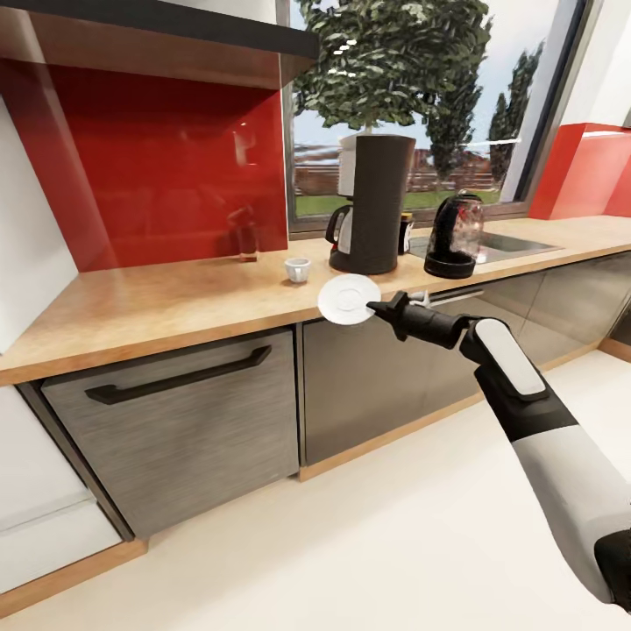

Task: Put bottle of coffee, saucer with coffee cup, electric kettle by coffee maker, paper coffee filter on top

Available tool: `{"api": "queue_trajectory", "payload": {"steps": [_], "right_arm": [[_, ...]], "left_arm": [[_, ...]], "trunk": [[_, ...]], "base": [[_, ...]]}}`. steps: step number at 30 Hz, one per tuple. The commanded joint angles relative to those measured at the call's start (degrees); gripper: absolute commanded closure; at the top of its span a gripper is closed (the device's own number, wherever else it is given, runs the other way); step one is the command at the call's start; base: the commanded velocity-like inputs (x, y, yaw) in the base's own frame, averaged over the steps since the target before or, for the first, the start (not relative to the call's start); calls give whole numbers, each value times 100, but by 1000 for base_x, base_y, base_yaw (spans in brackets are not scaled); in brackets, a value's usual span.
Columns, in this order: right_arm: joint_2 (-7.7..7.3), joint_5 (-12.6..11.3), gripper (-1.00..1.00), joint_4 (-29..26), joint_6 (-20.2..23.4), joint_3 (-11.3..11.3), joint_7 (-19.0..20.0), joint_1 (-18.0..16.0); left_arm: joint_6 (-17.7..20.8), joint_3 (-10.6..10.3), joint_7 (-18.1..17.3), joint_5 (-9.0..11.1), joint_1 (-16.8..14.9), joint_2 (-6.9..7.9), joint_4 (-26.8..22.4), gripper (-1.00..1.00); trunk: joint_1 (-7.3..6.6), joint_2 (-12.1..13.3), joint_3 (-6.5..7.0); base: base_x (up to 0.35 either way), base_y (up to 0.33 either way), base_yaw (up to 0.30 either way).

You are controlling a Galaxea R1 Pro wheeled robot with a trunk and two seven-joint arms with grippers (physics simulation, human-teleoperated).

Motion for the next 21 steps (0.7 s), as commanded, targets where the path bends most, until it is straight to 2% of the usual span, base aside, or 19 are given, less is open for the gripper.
{"api": "queue_trajectory", "payload": {"steps": [1, 2, 3, 8, 13, 16, 21], "right_arm": [[10, -74, 100, -6, -13, -15, -99, -6], [27, -78, 100, -6, -18, -38, -140, -9], [93, -152, 100, 0, -28, -155, -244, -52], [144, -240, 100, 78, -34, -323, -486, -131], [156, -261, 100, 116, -170, -355, -673, -148], [164, -269, 100, 123, -386, -355, -723, -151], [249, -271, 100, 174, -456, -352, -745, -152]], "left_arm": [[6, -48, -10, 47, -2, 3, -6, -100], [6, -48, -10, 47, -2, 3, -6, -100], [6, -48, -10, 47, -2, 3, -6, -100], [6, -49, -10, 47, -2, 3, -6, -100], [6, -49, -10, 47, -2, 3, -6, -100], [6, -48, -10, 47, -2, 3, -6, -100], [6, -48, -10, 47, -2, 3, -6, -100]], "trunk": [[-1, -2, -6], [-1, -2, -6], [-1, -2, -6], [-1, -2, -6], [-1, -2, -6], [-1, -2, -6], [-1, -2, -6]], "base": [[0, 0, 0], [0, 0, 0], [0, 0, 0], [0, 0, 0], [18, 0, 0], [182, 0, 0], [166, 0, 0]]}}
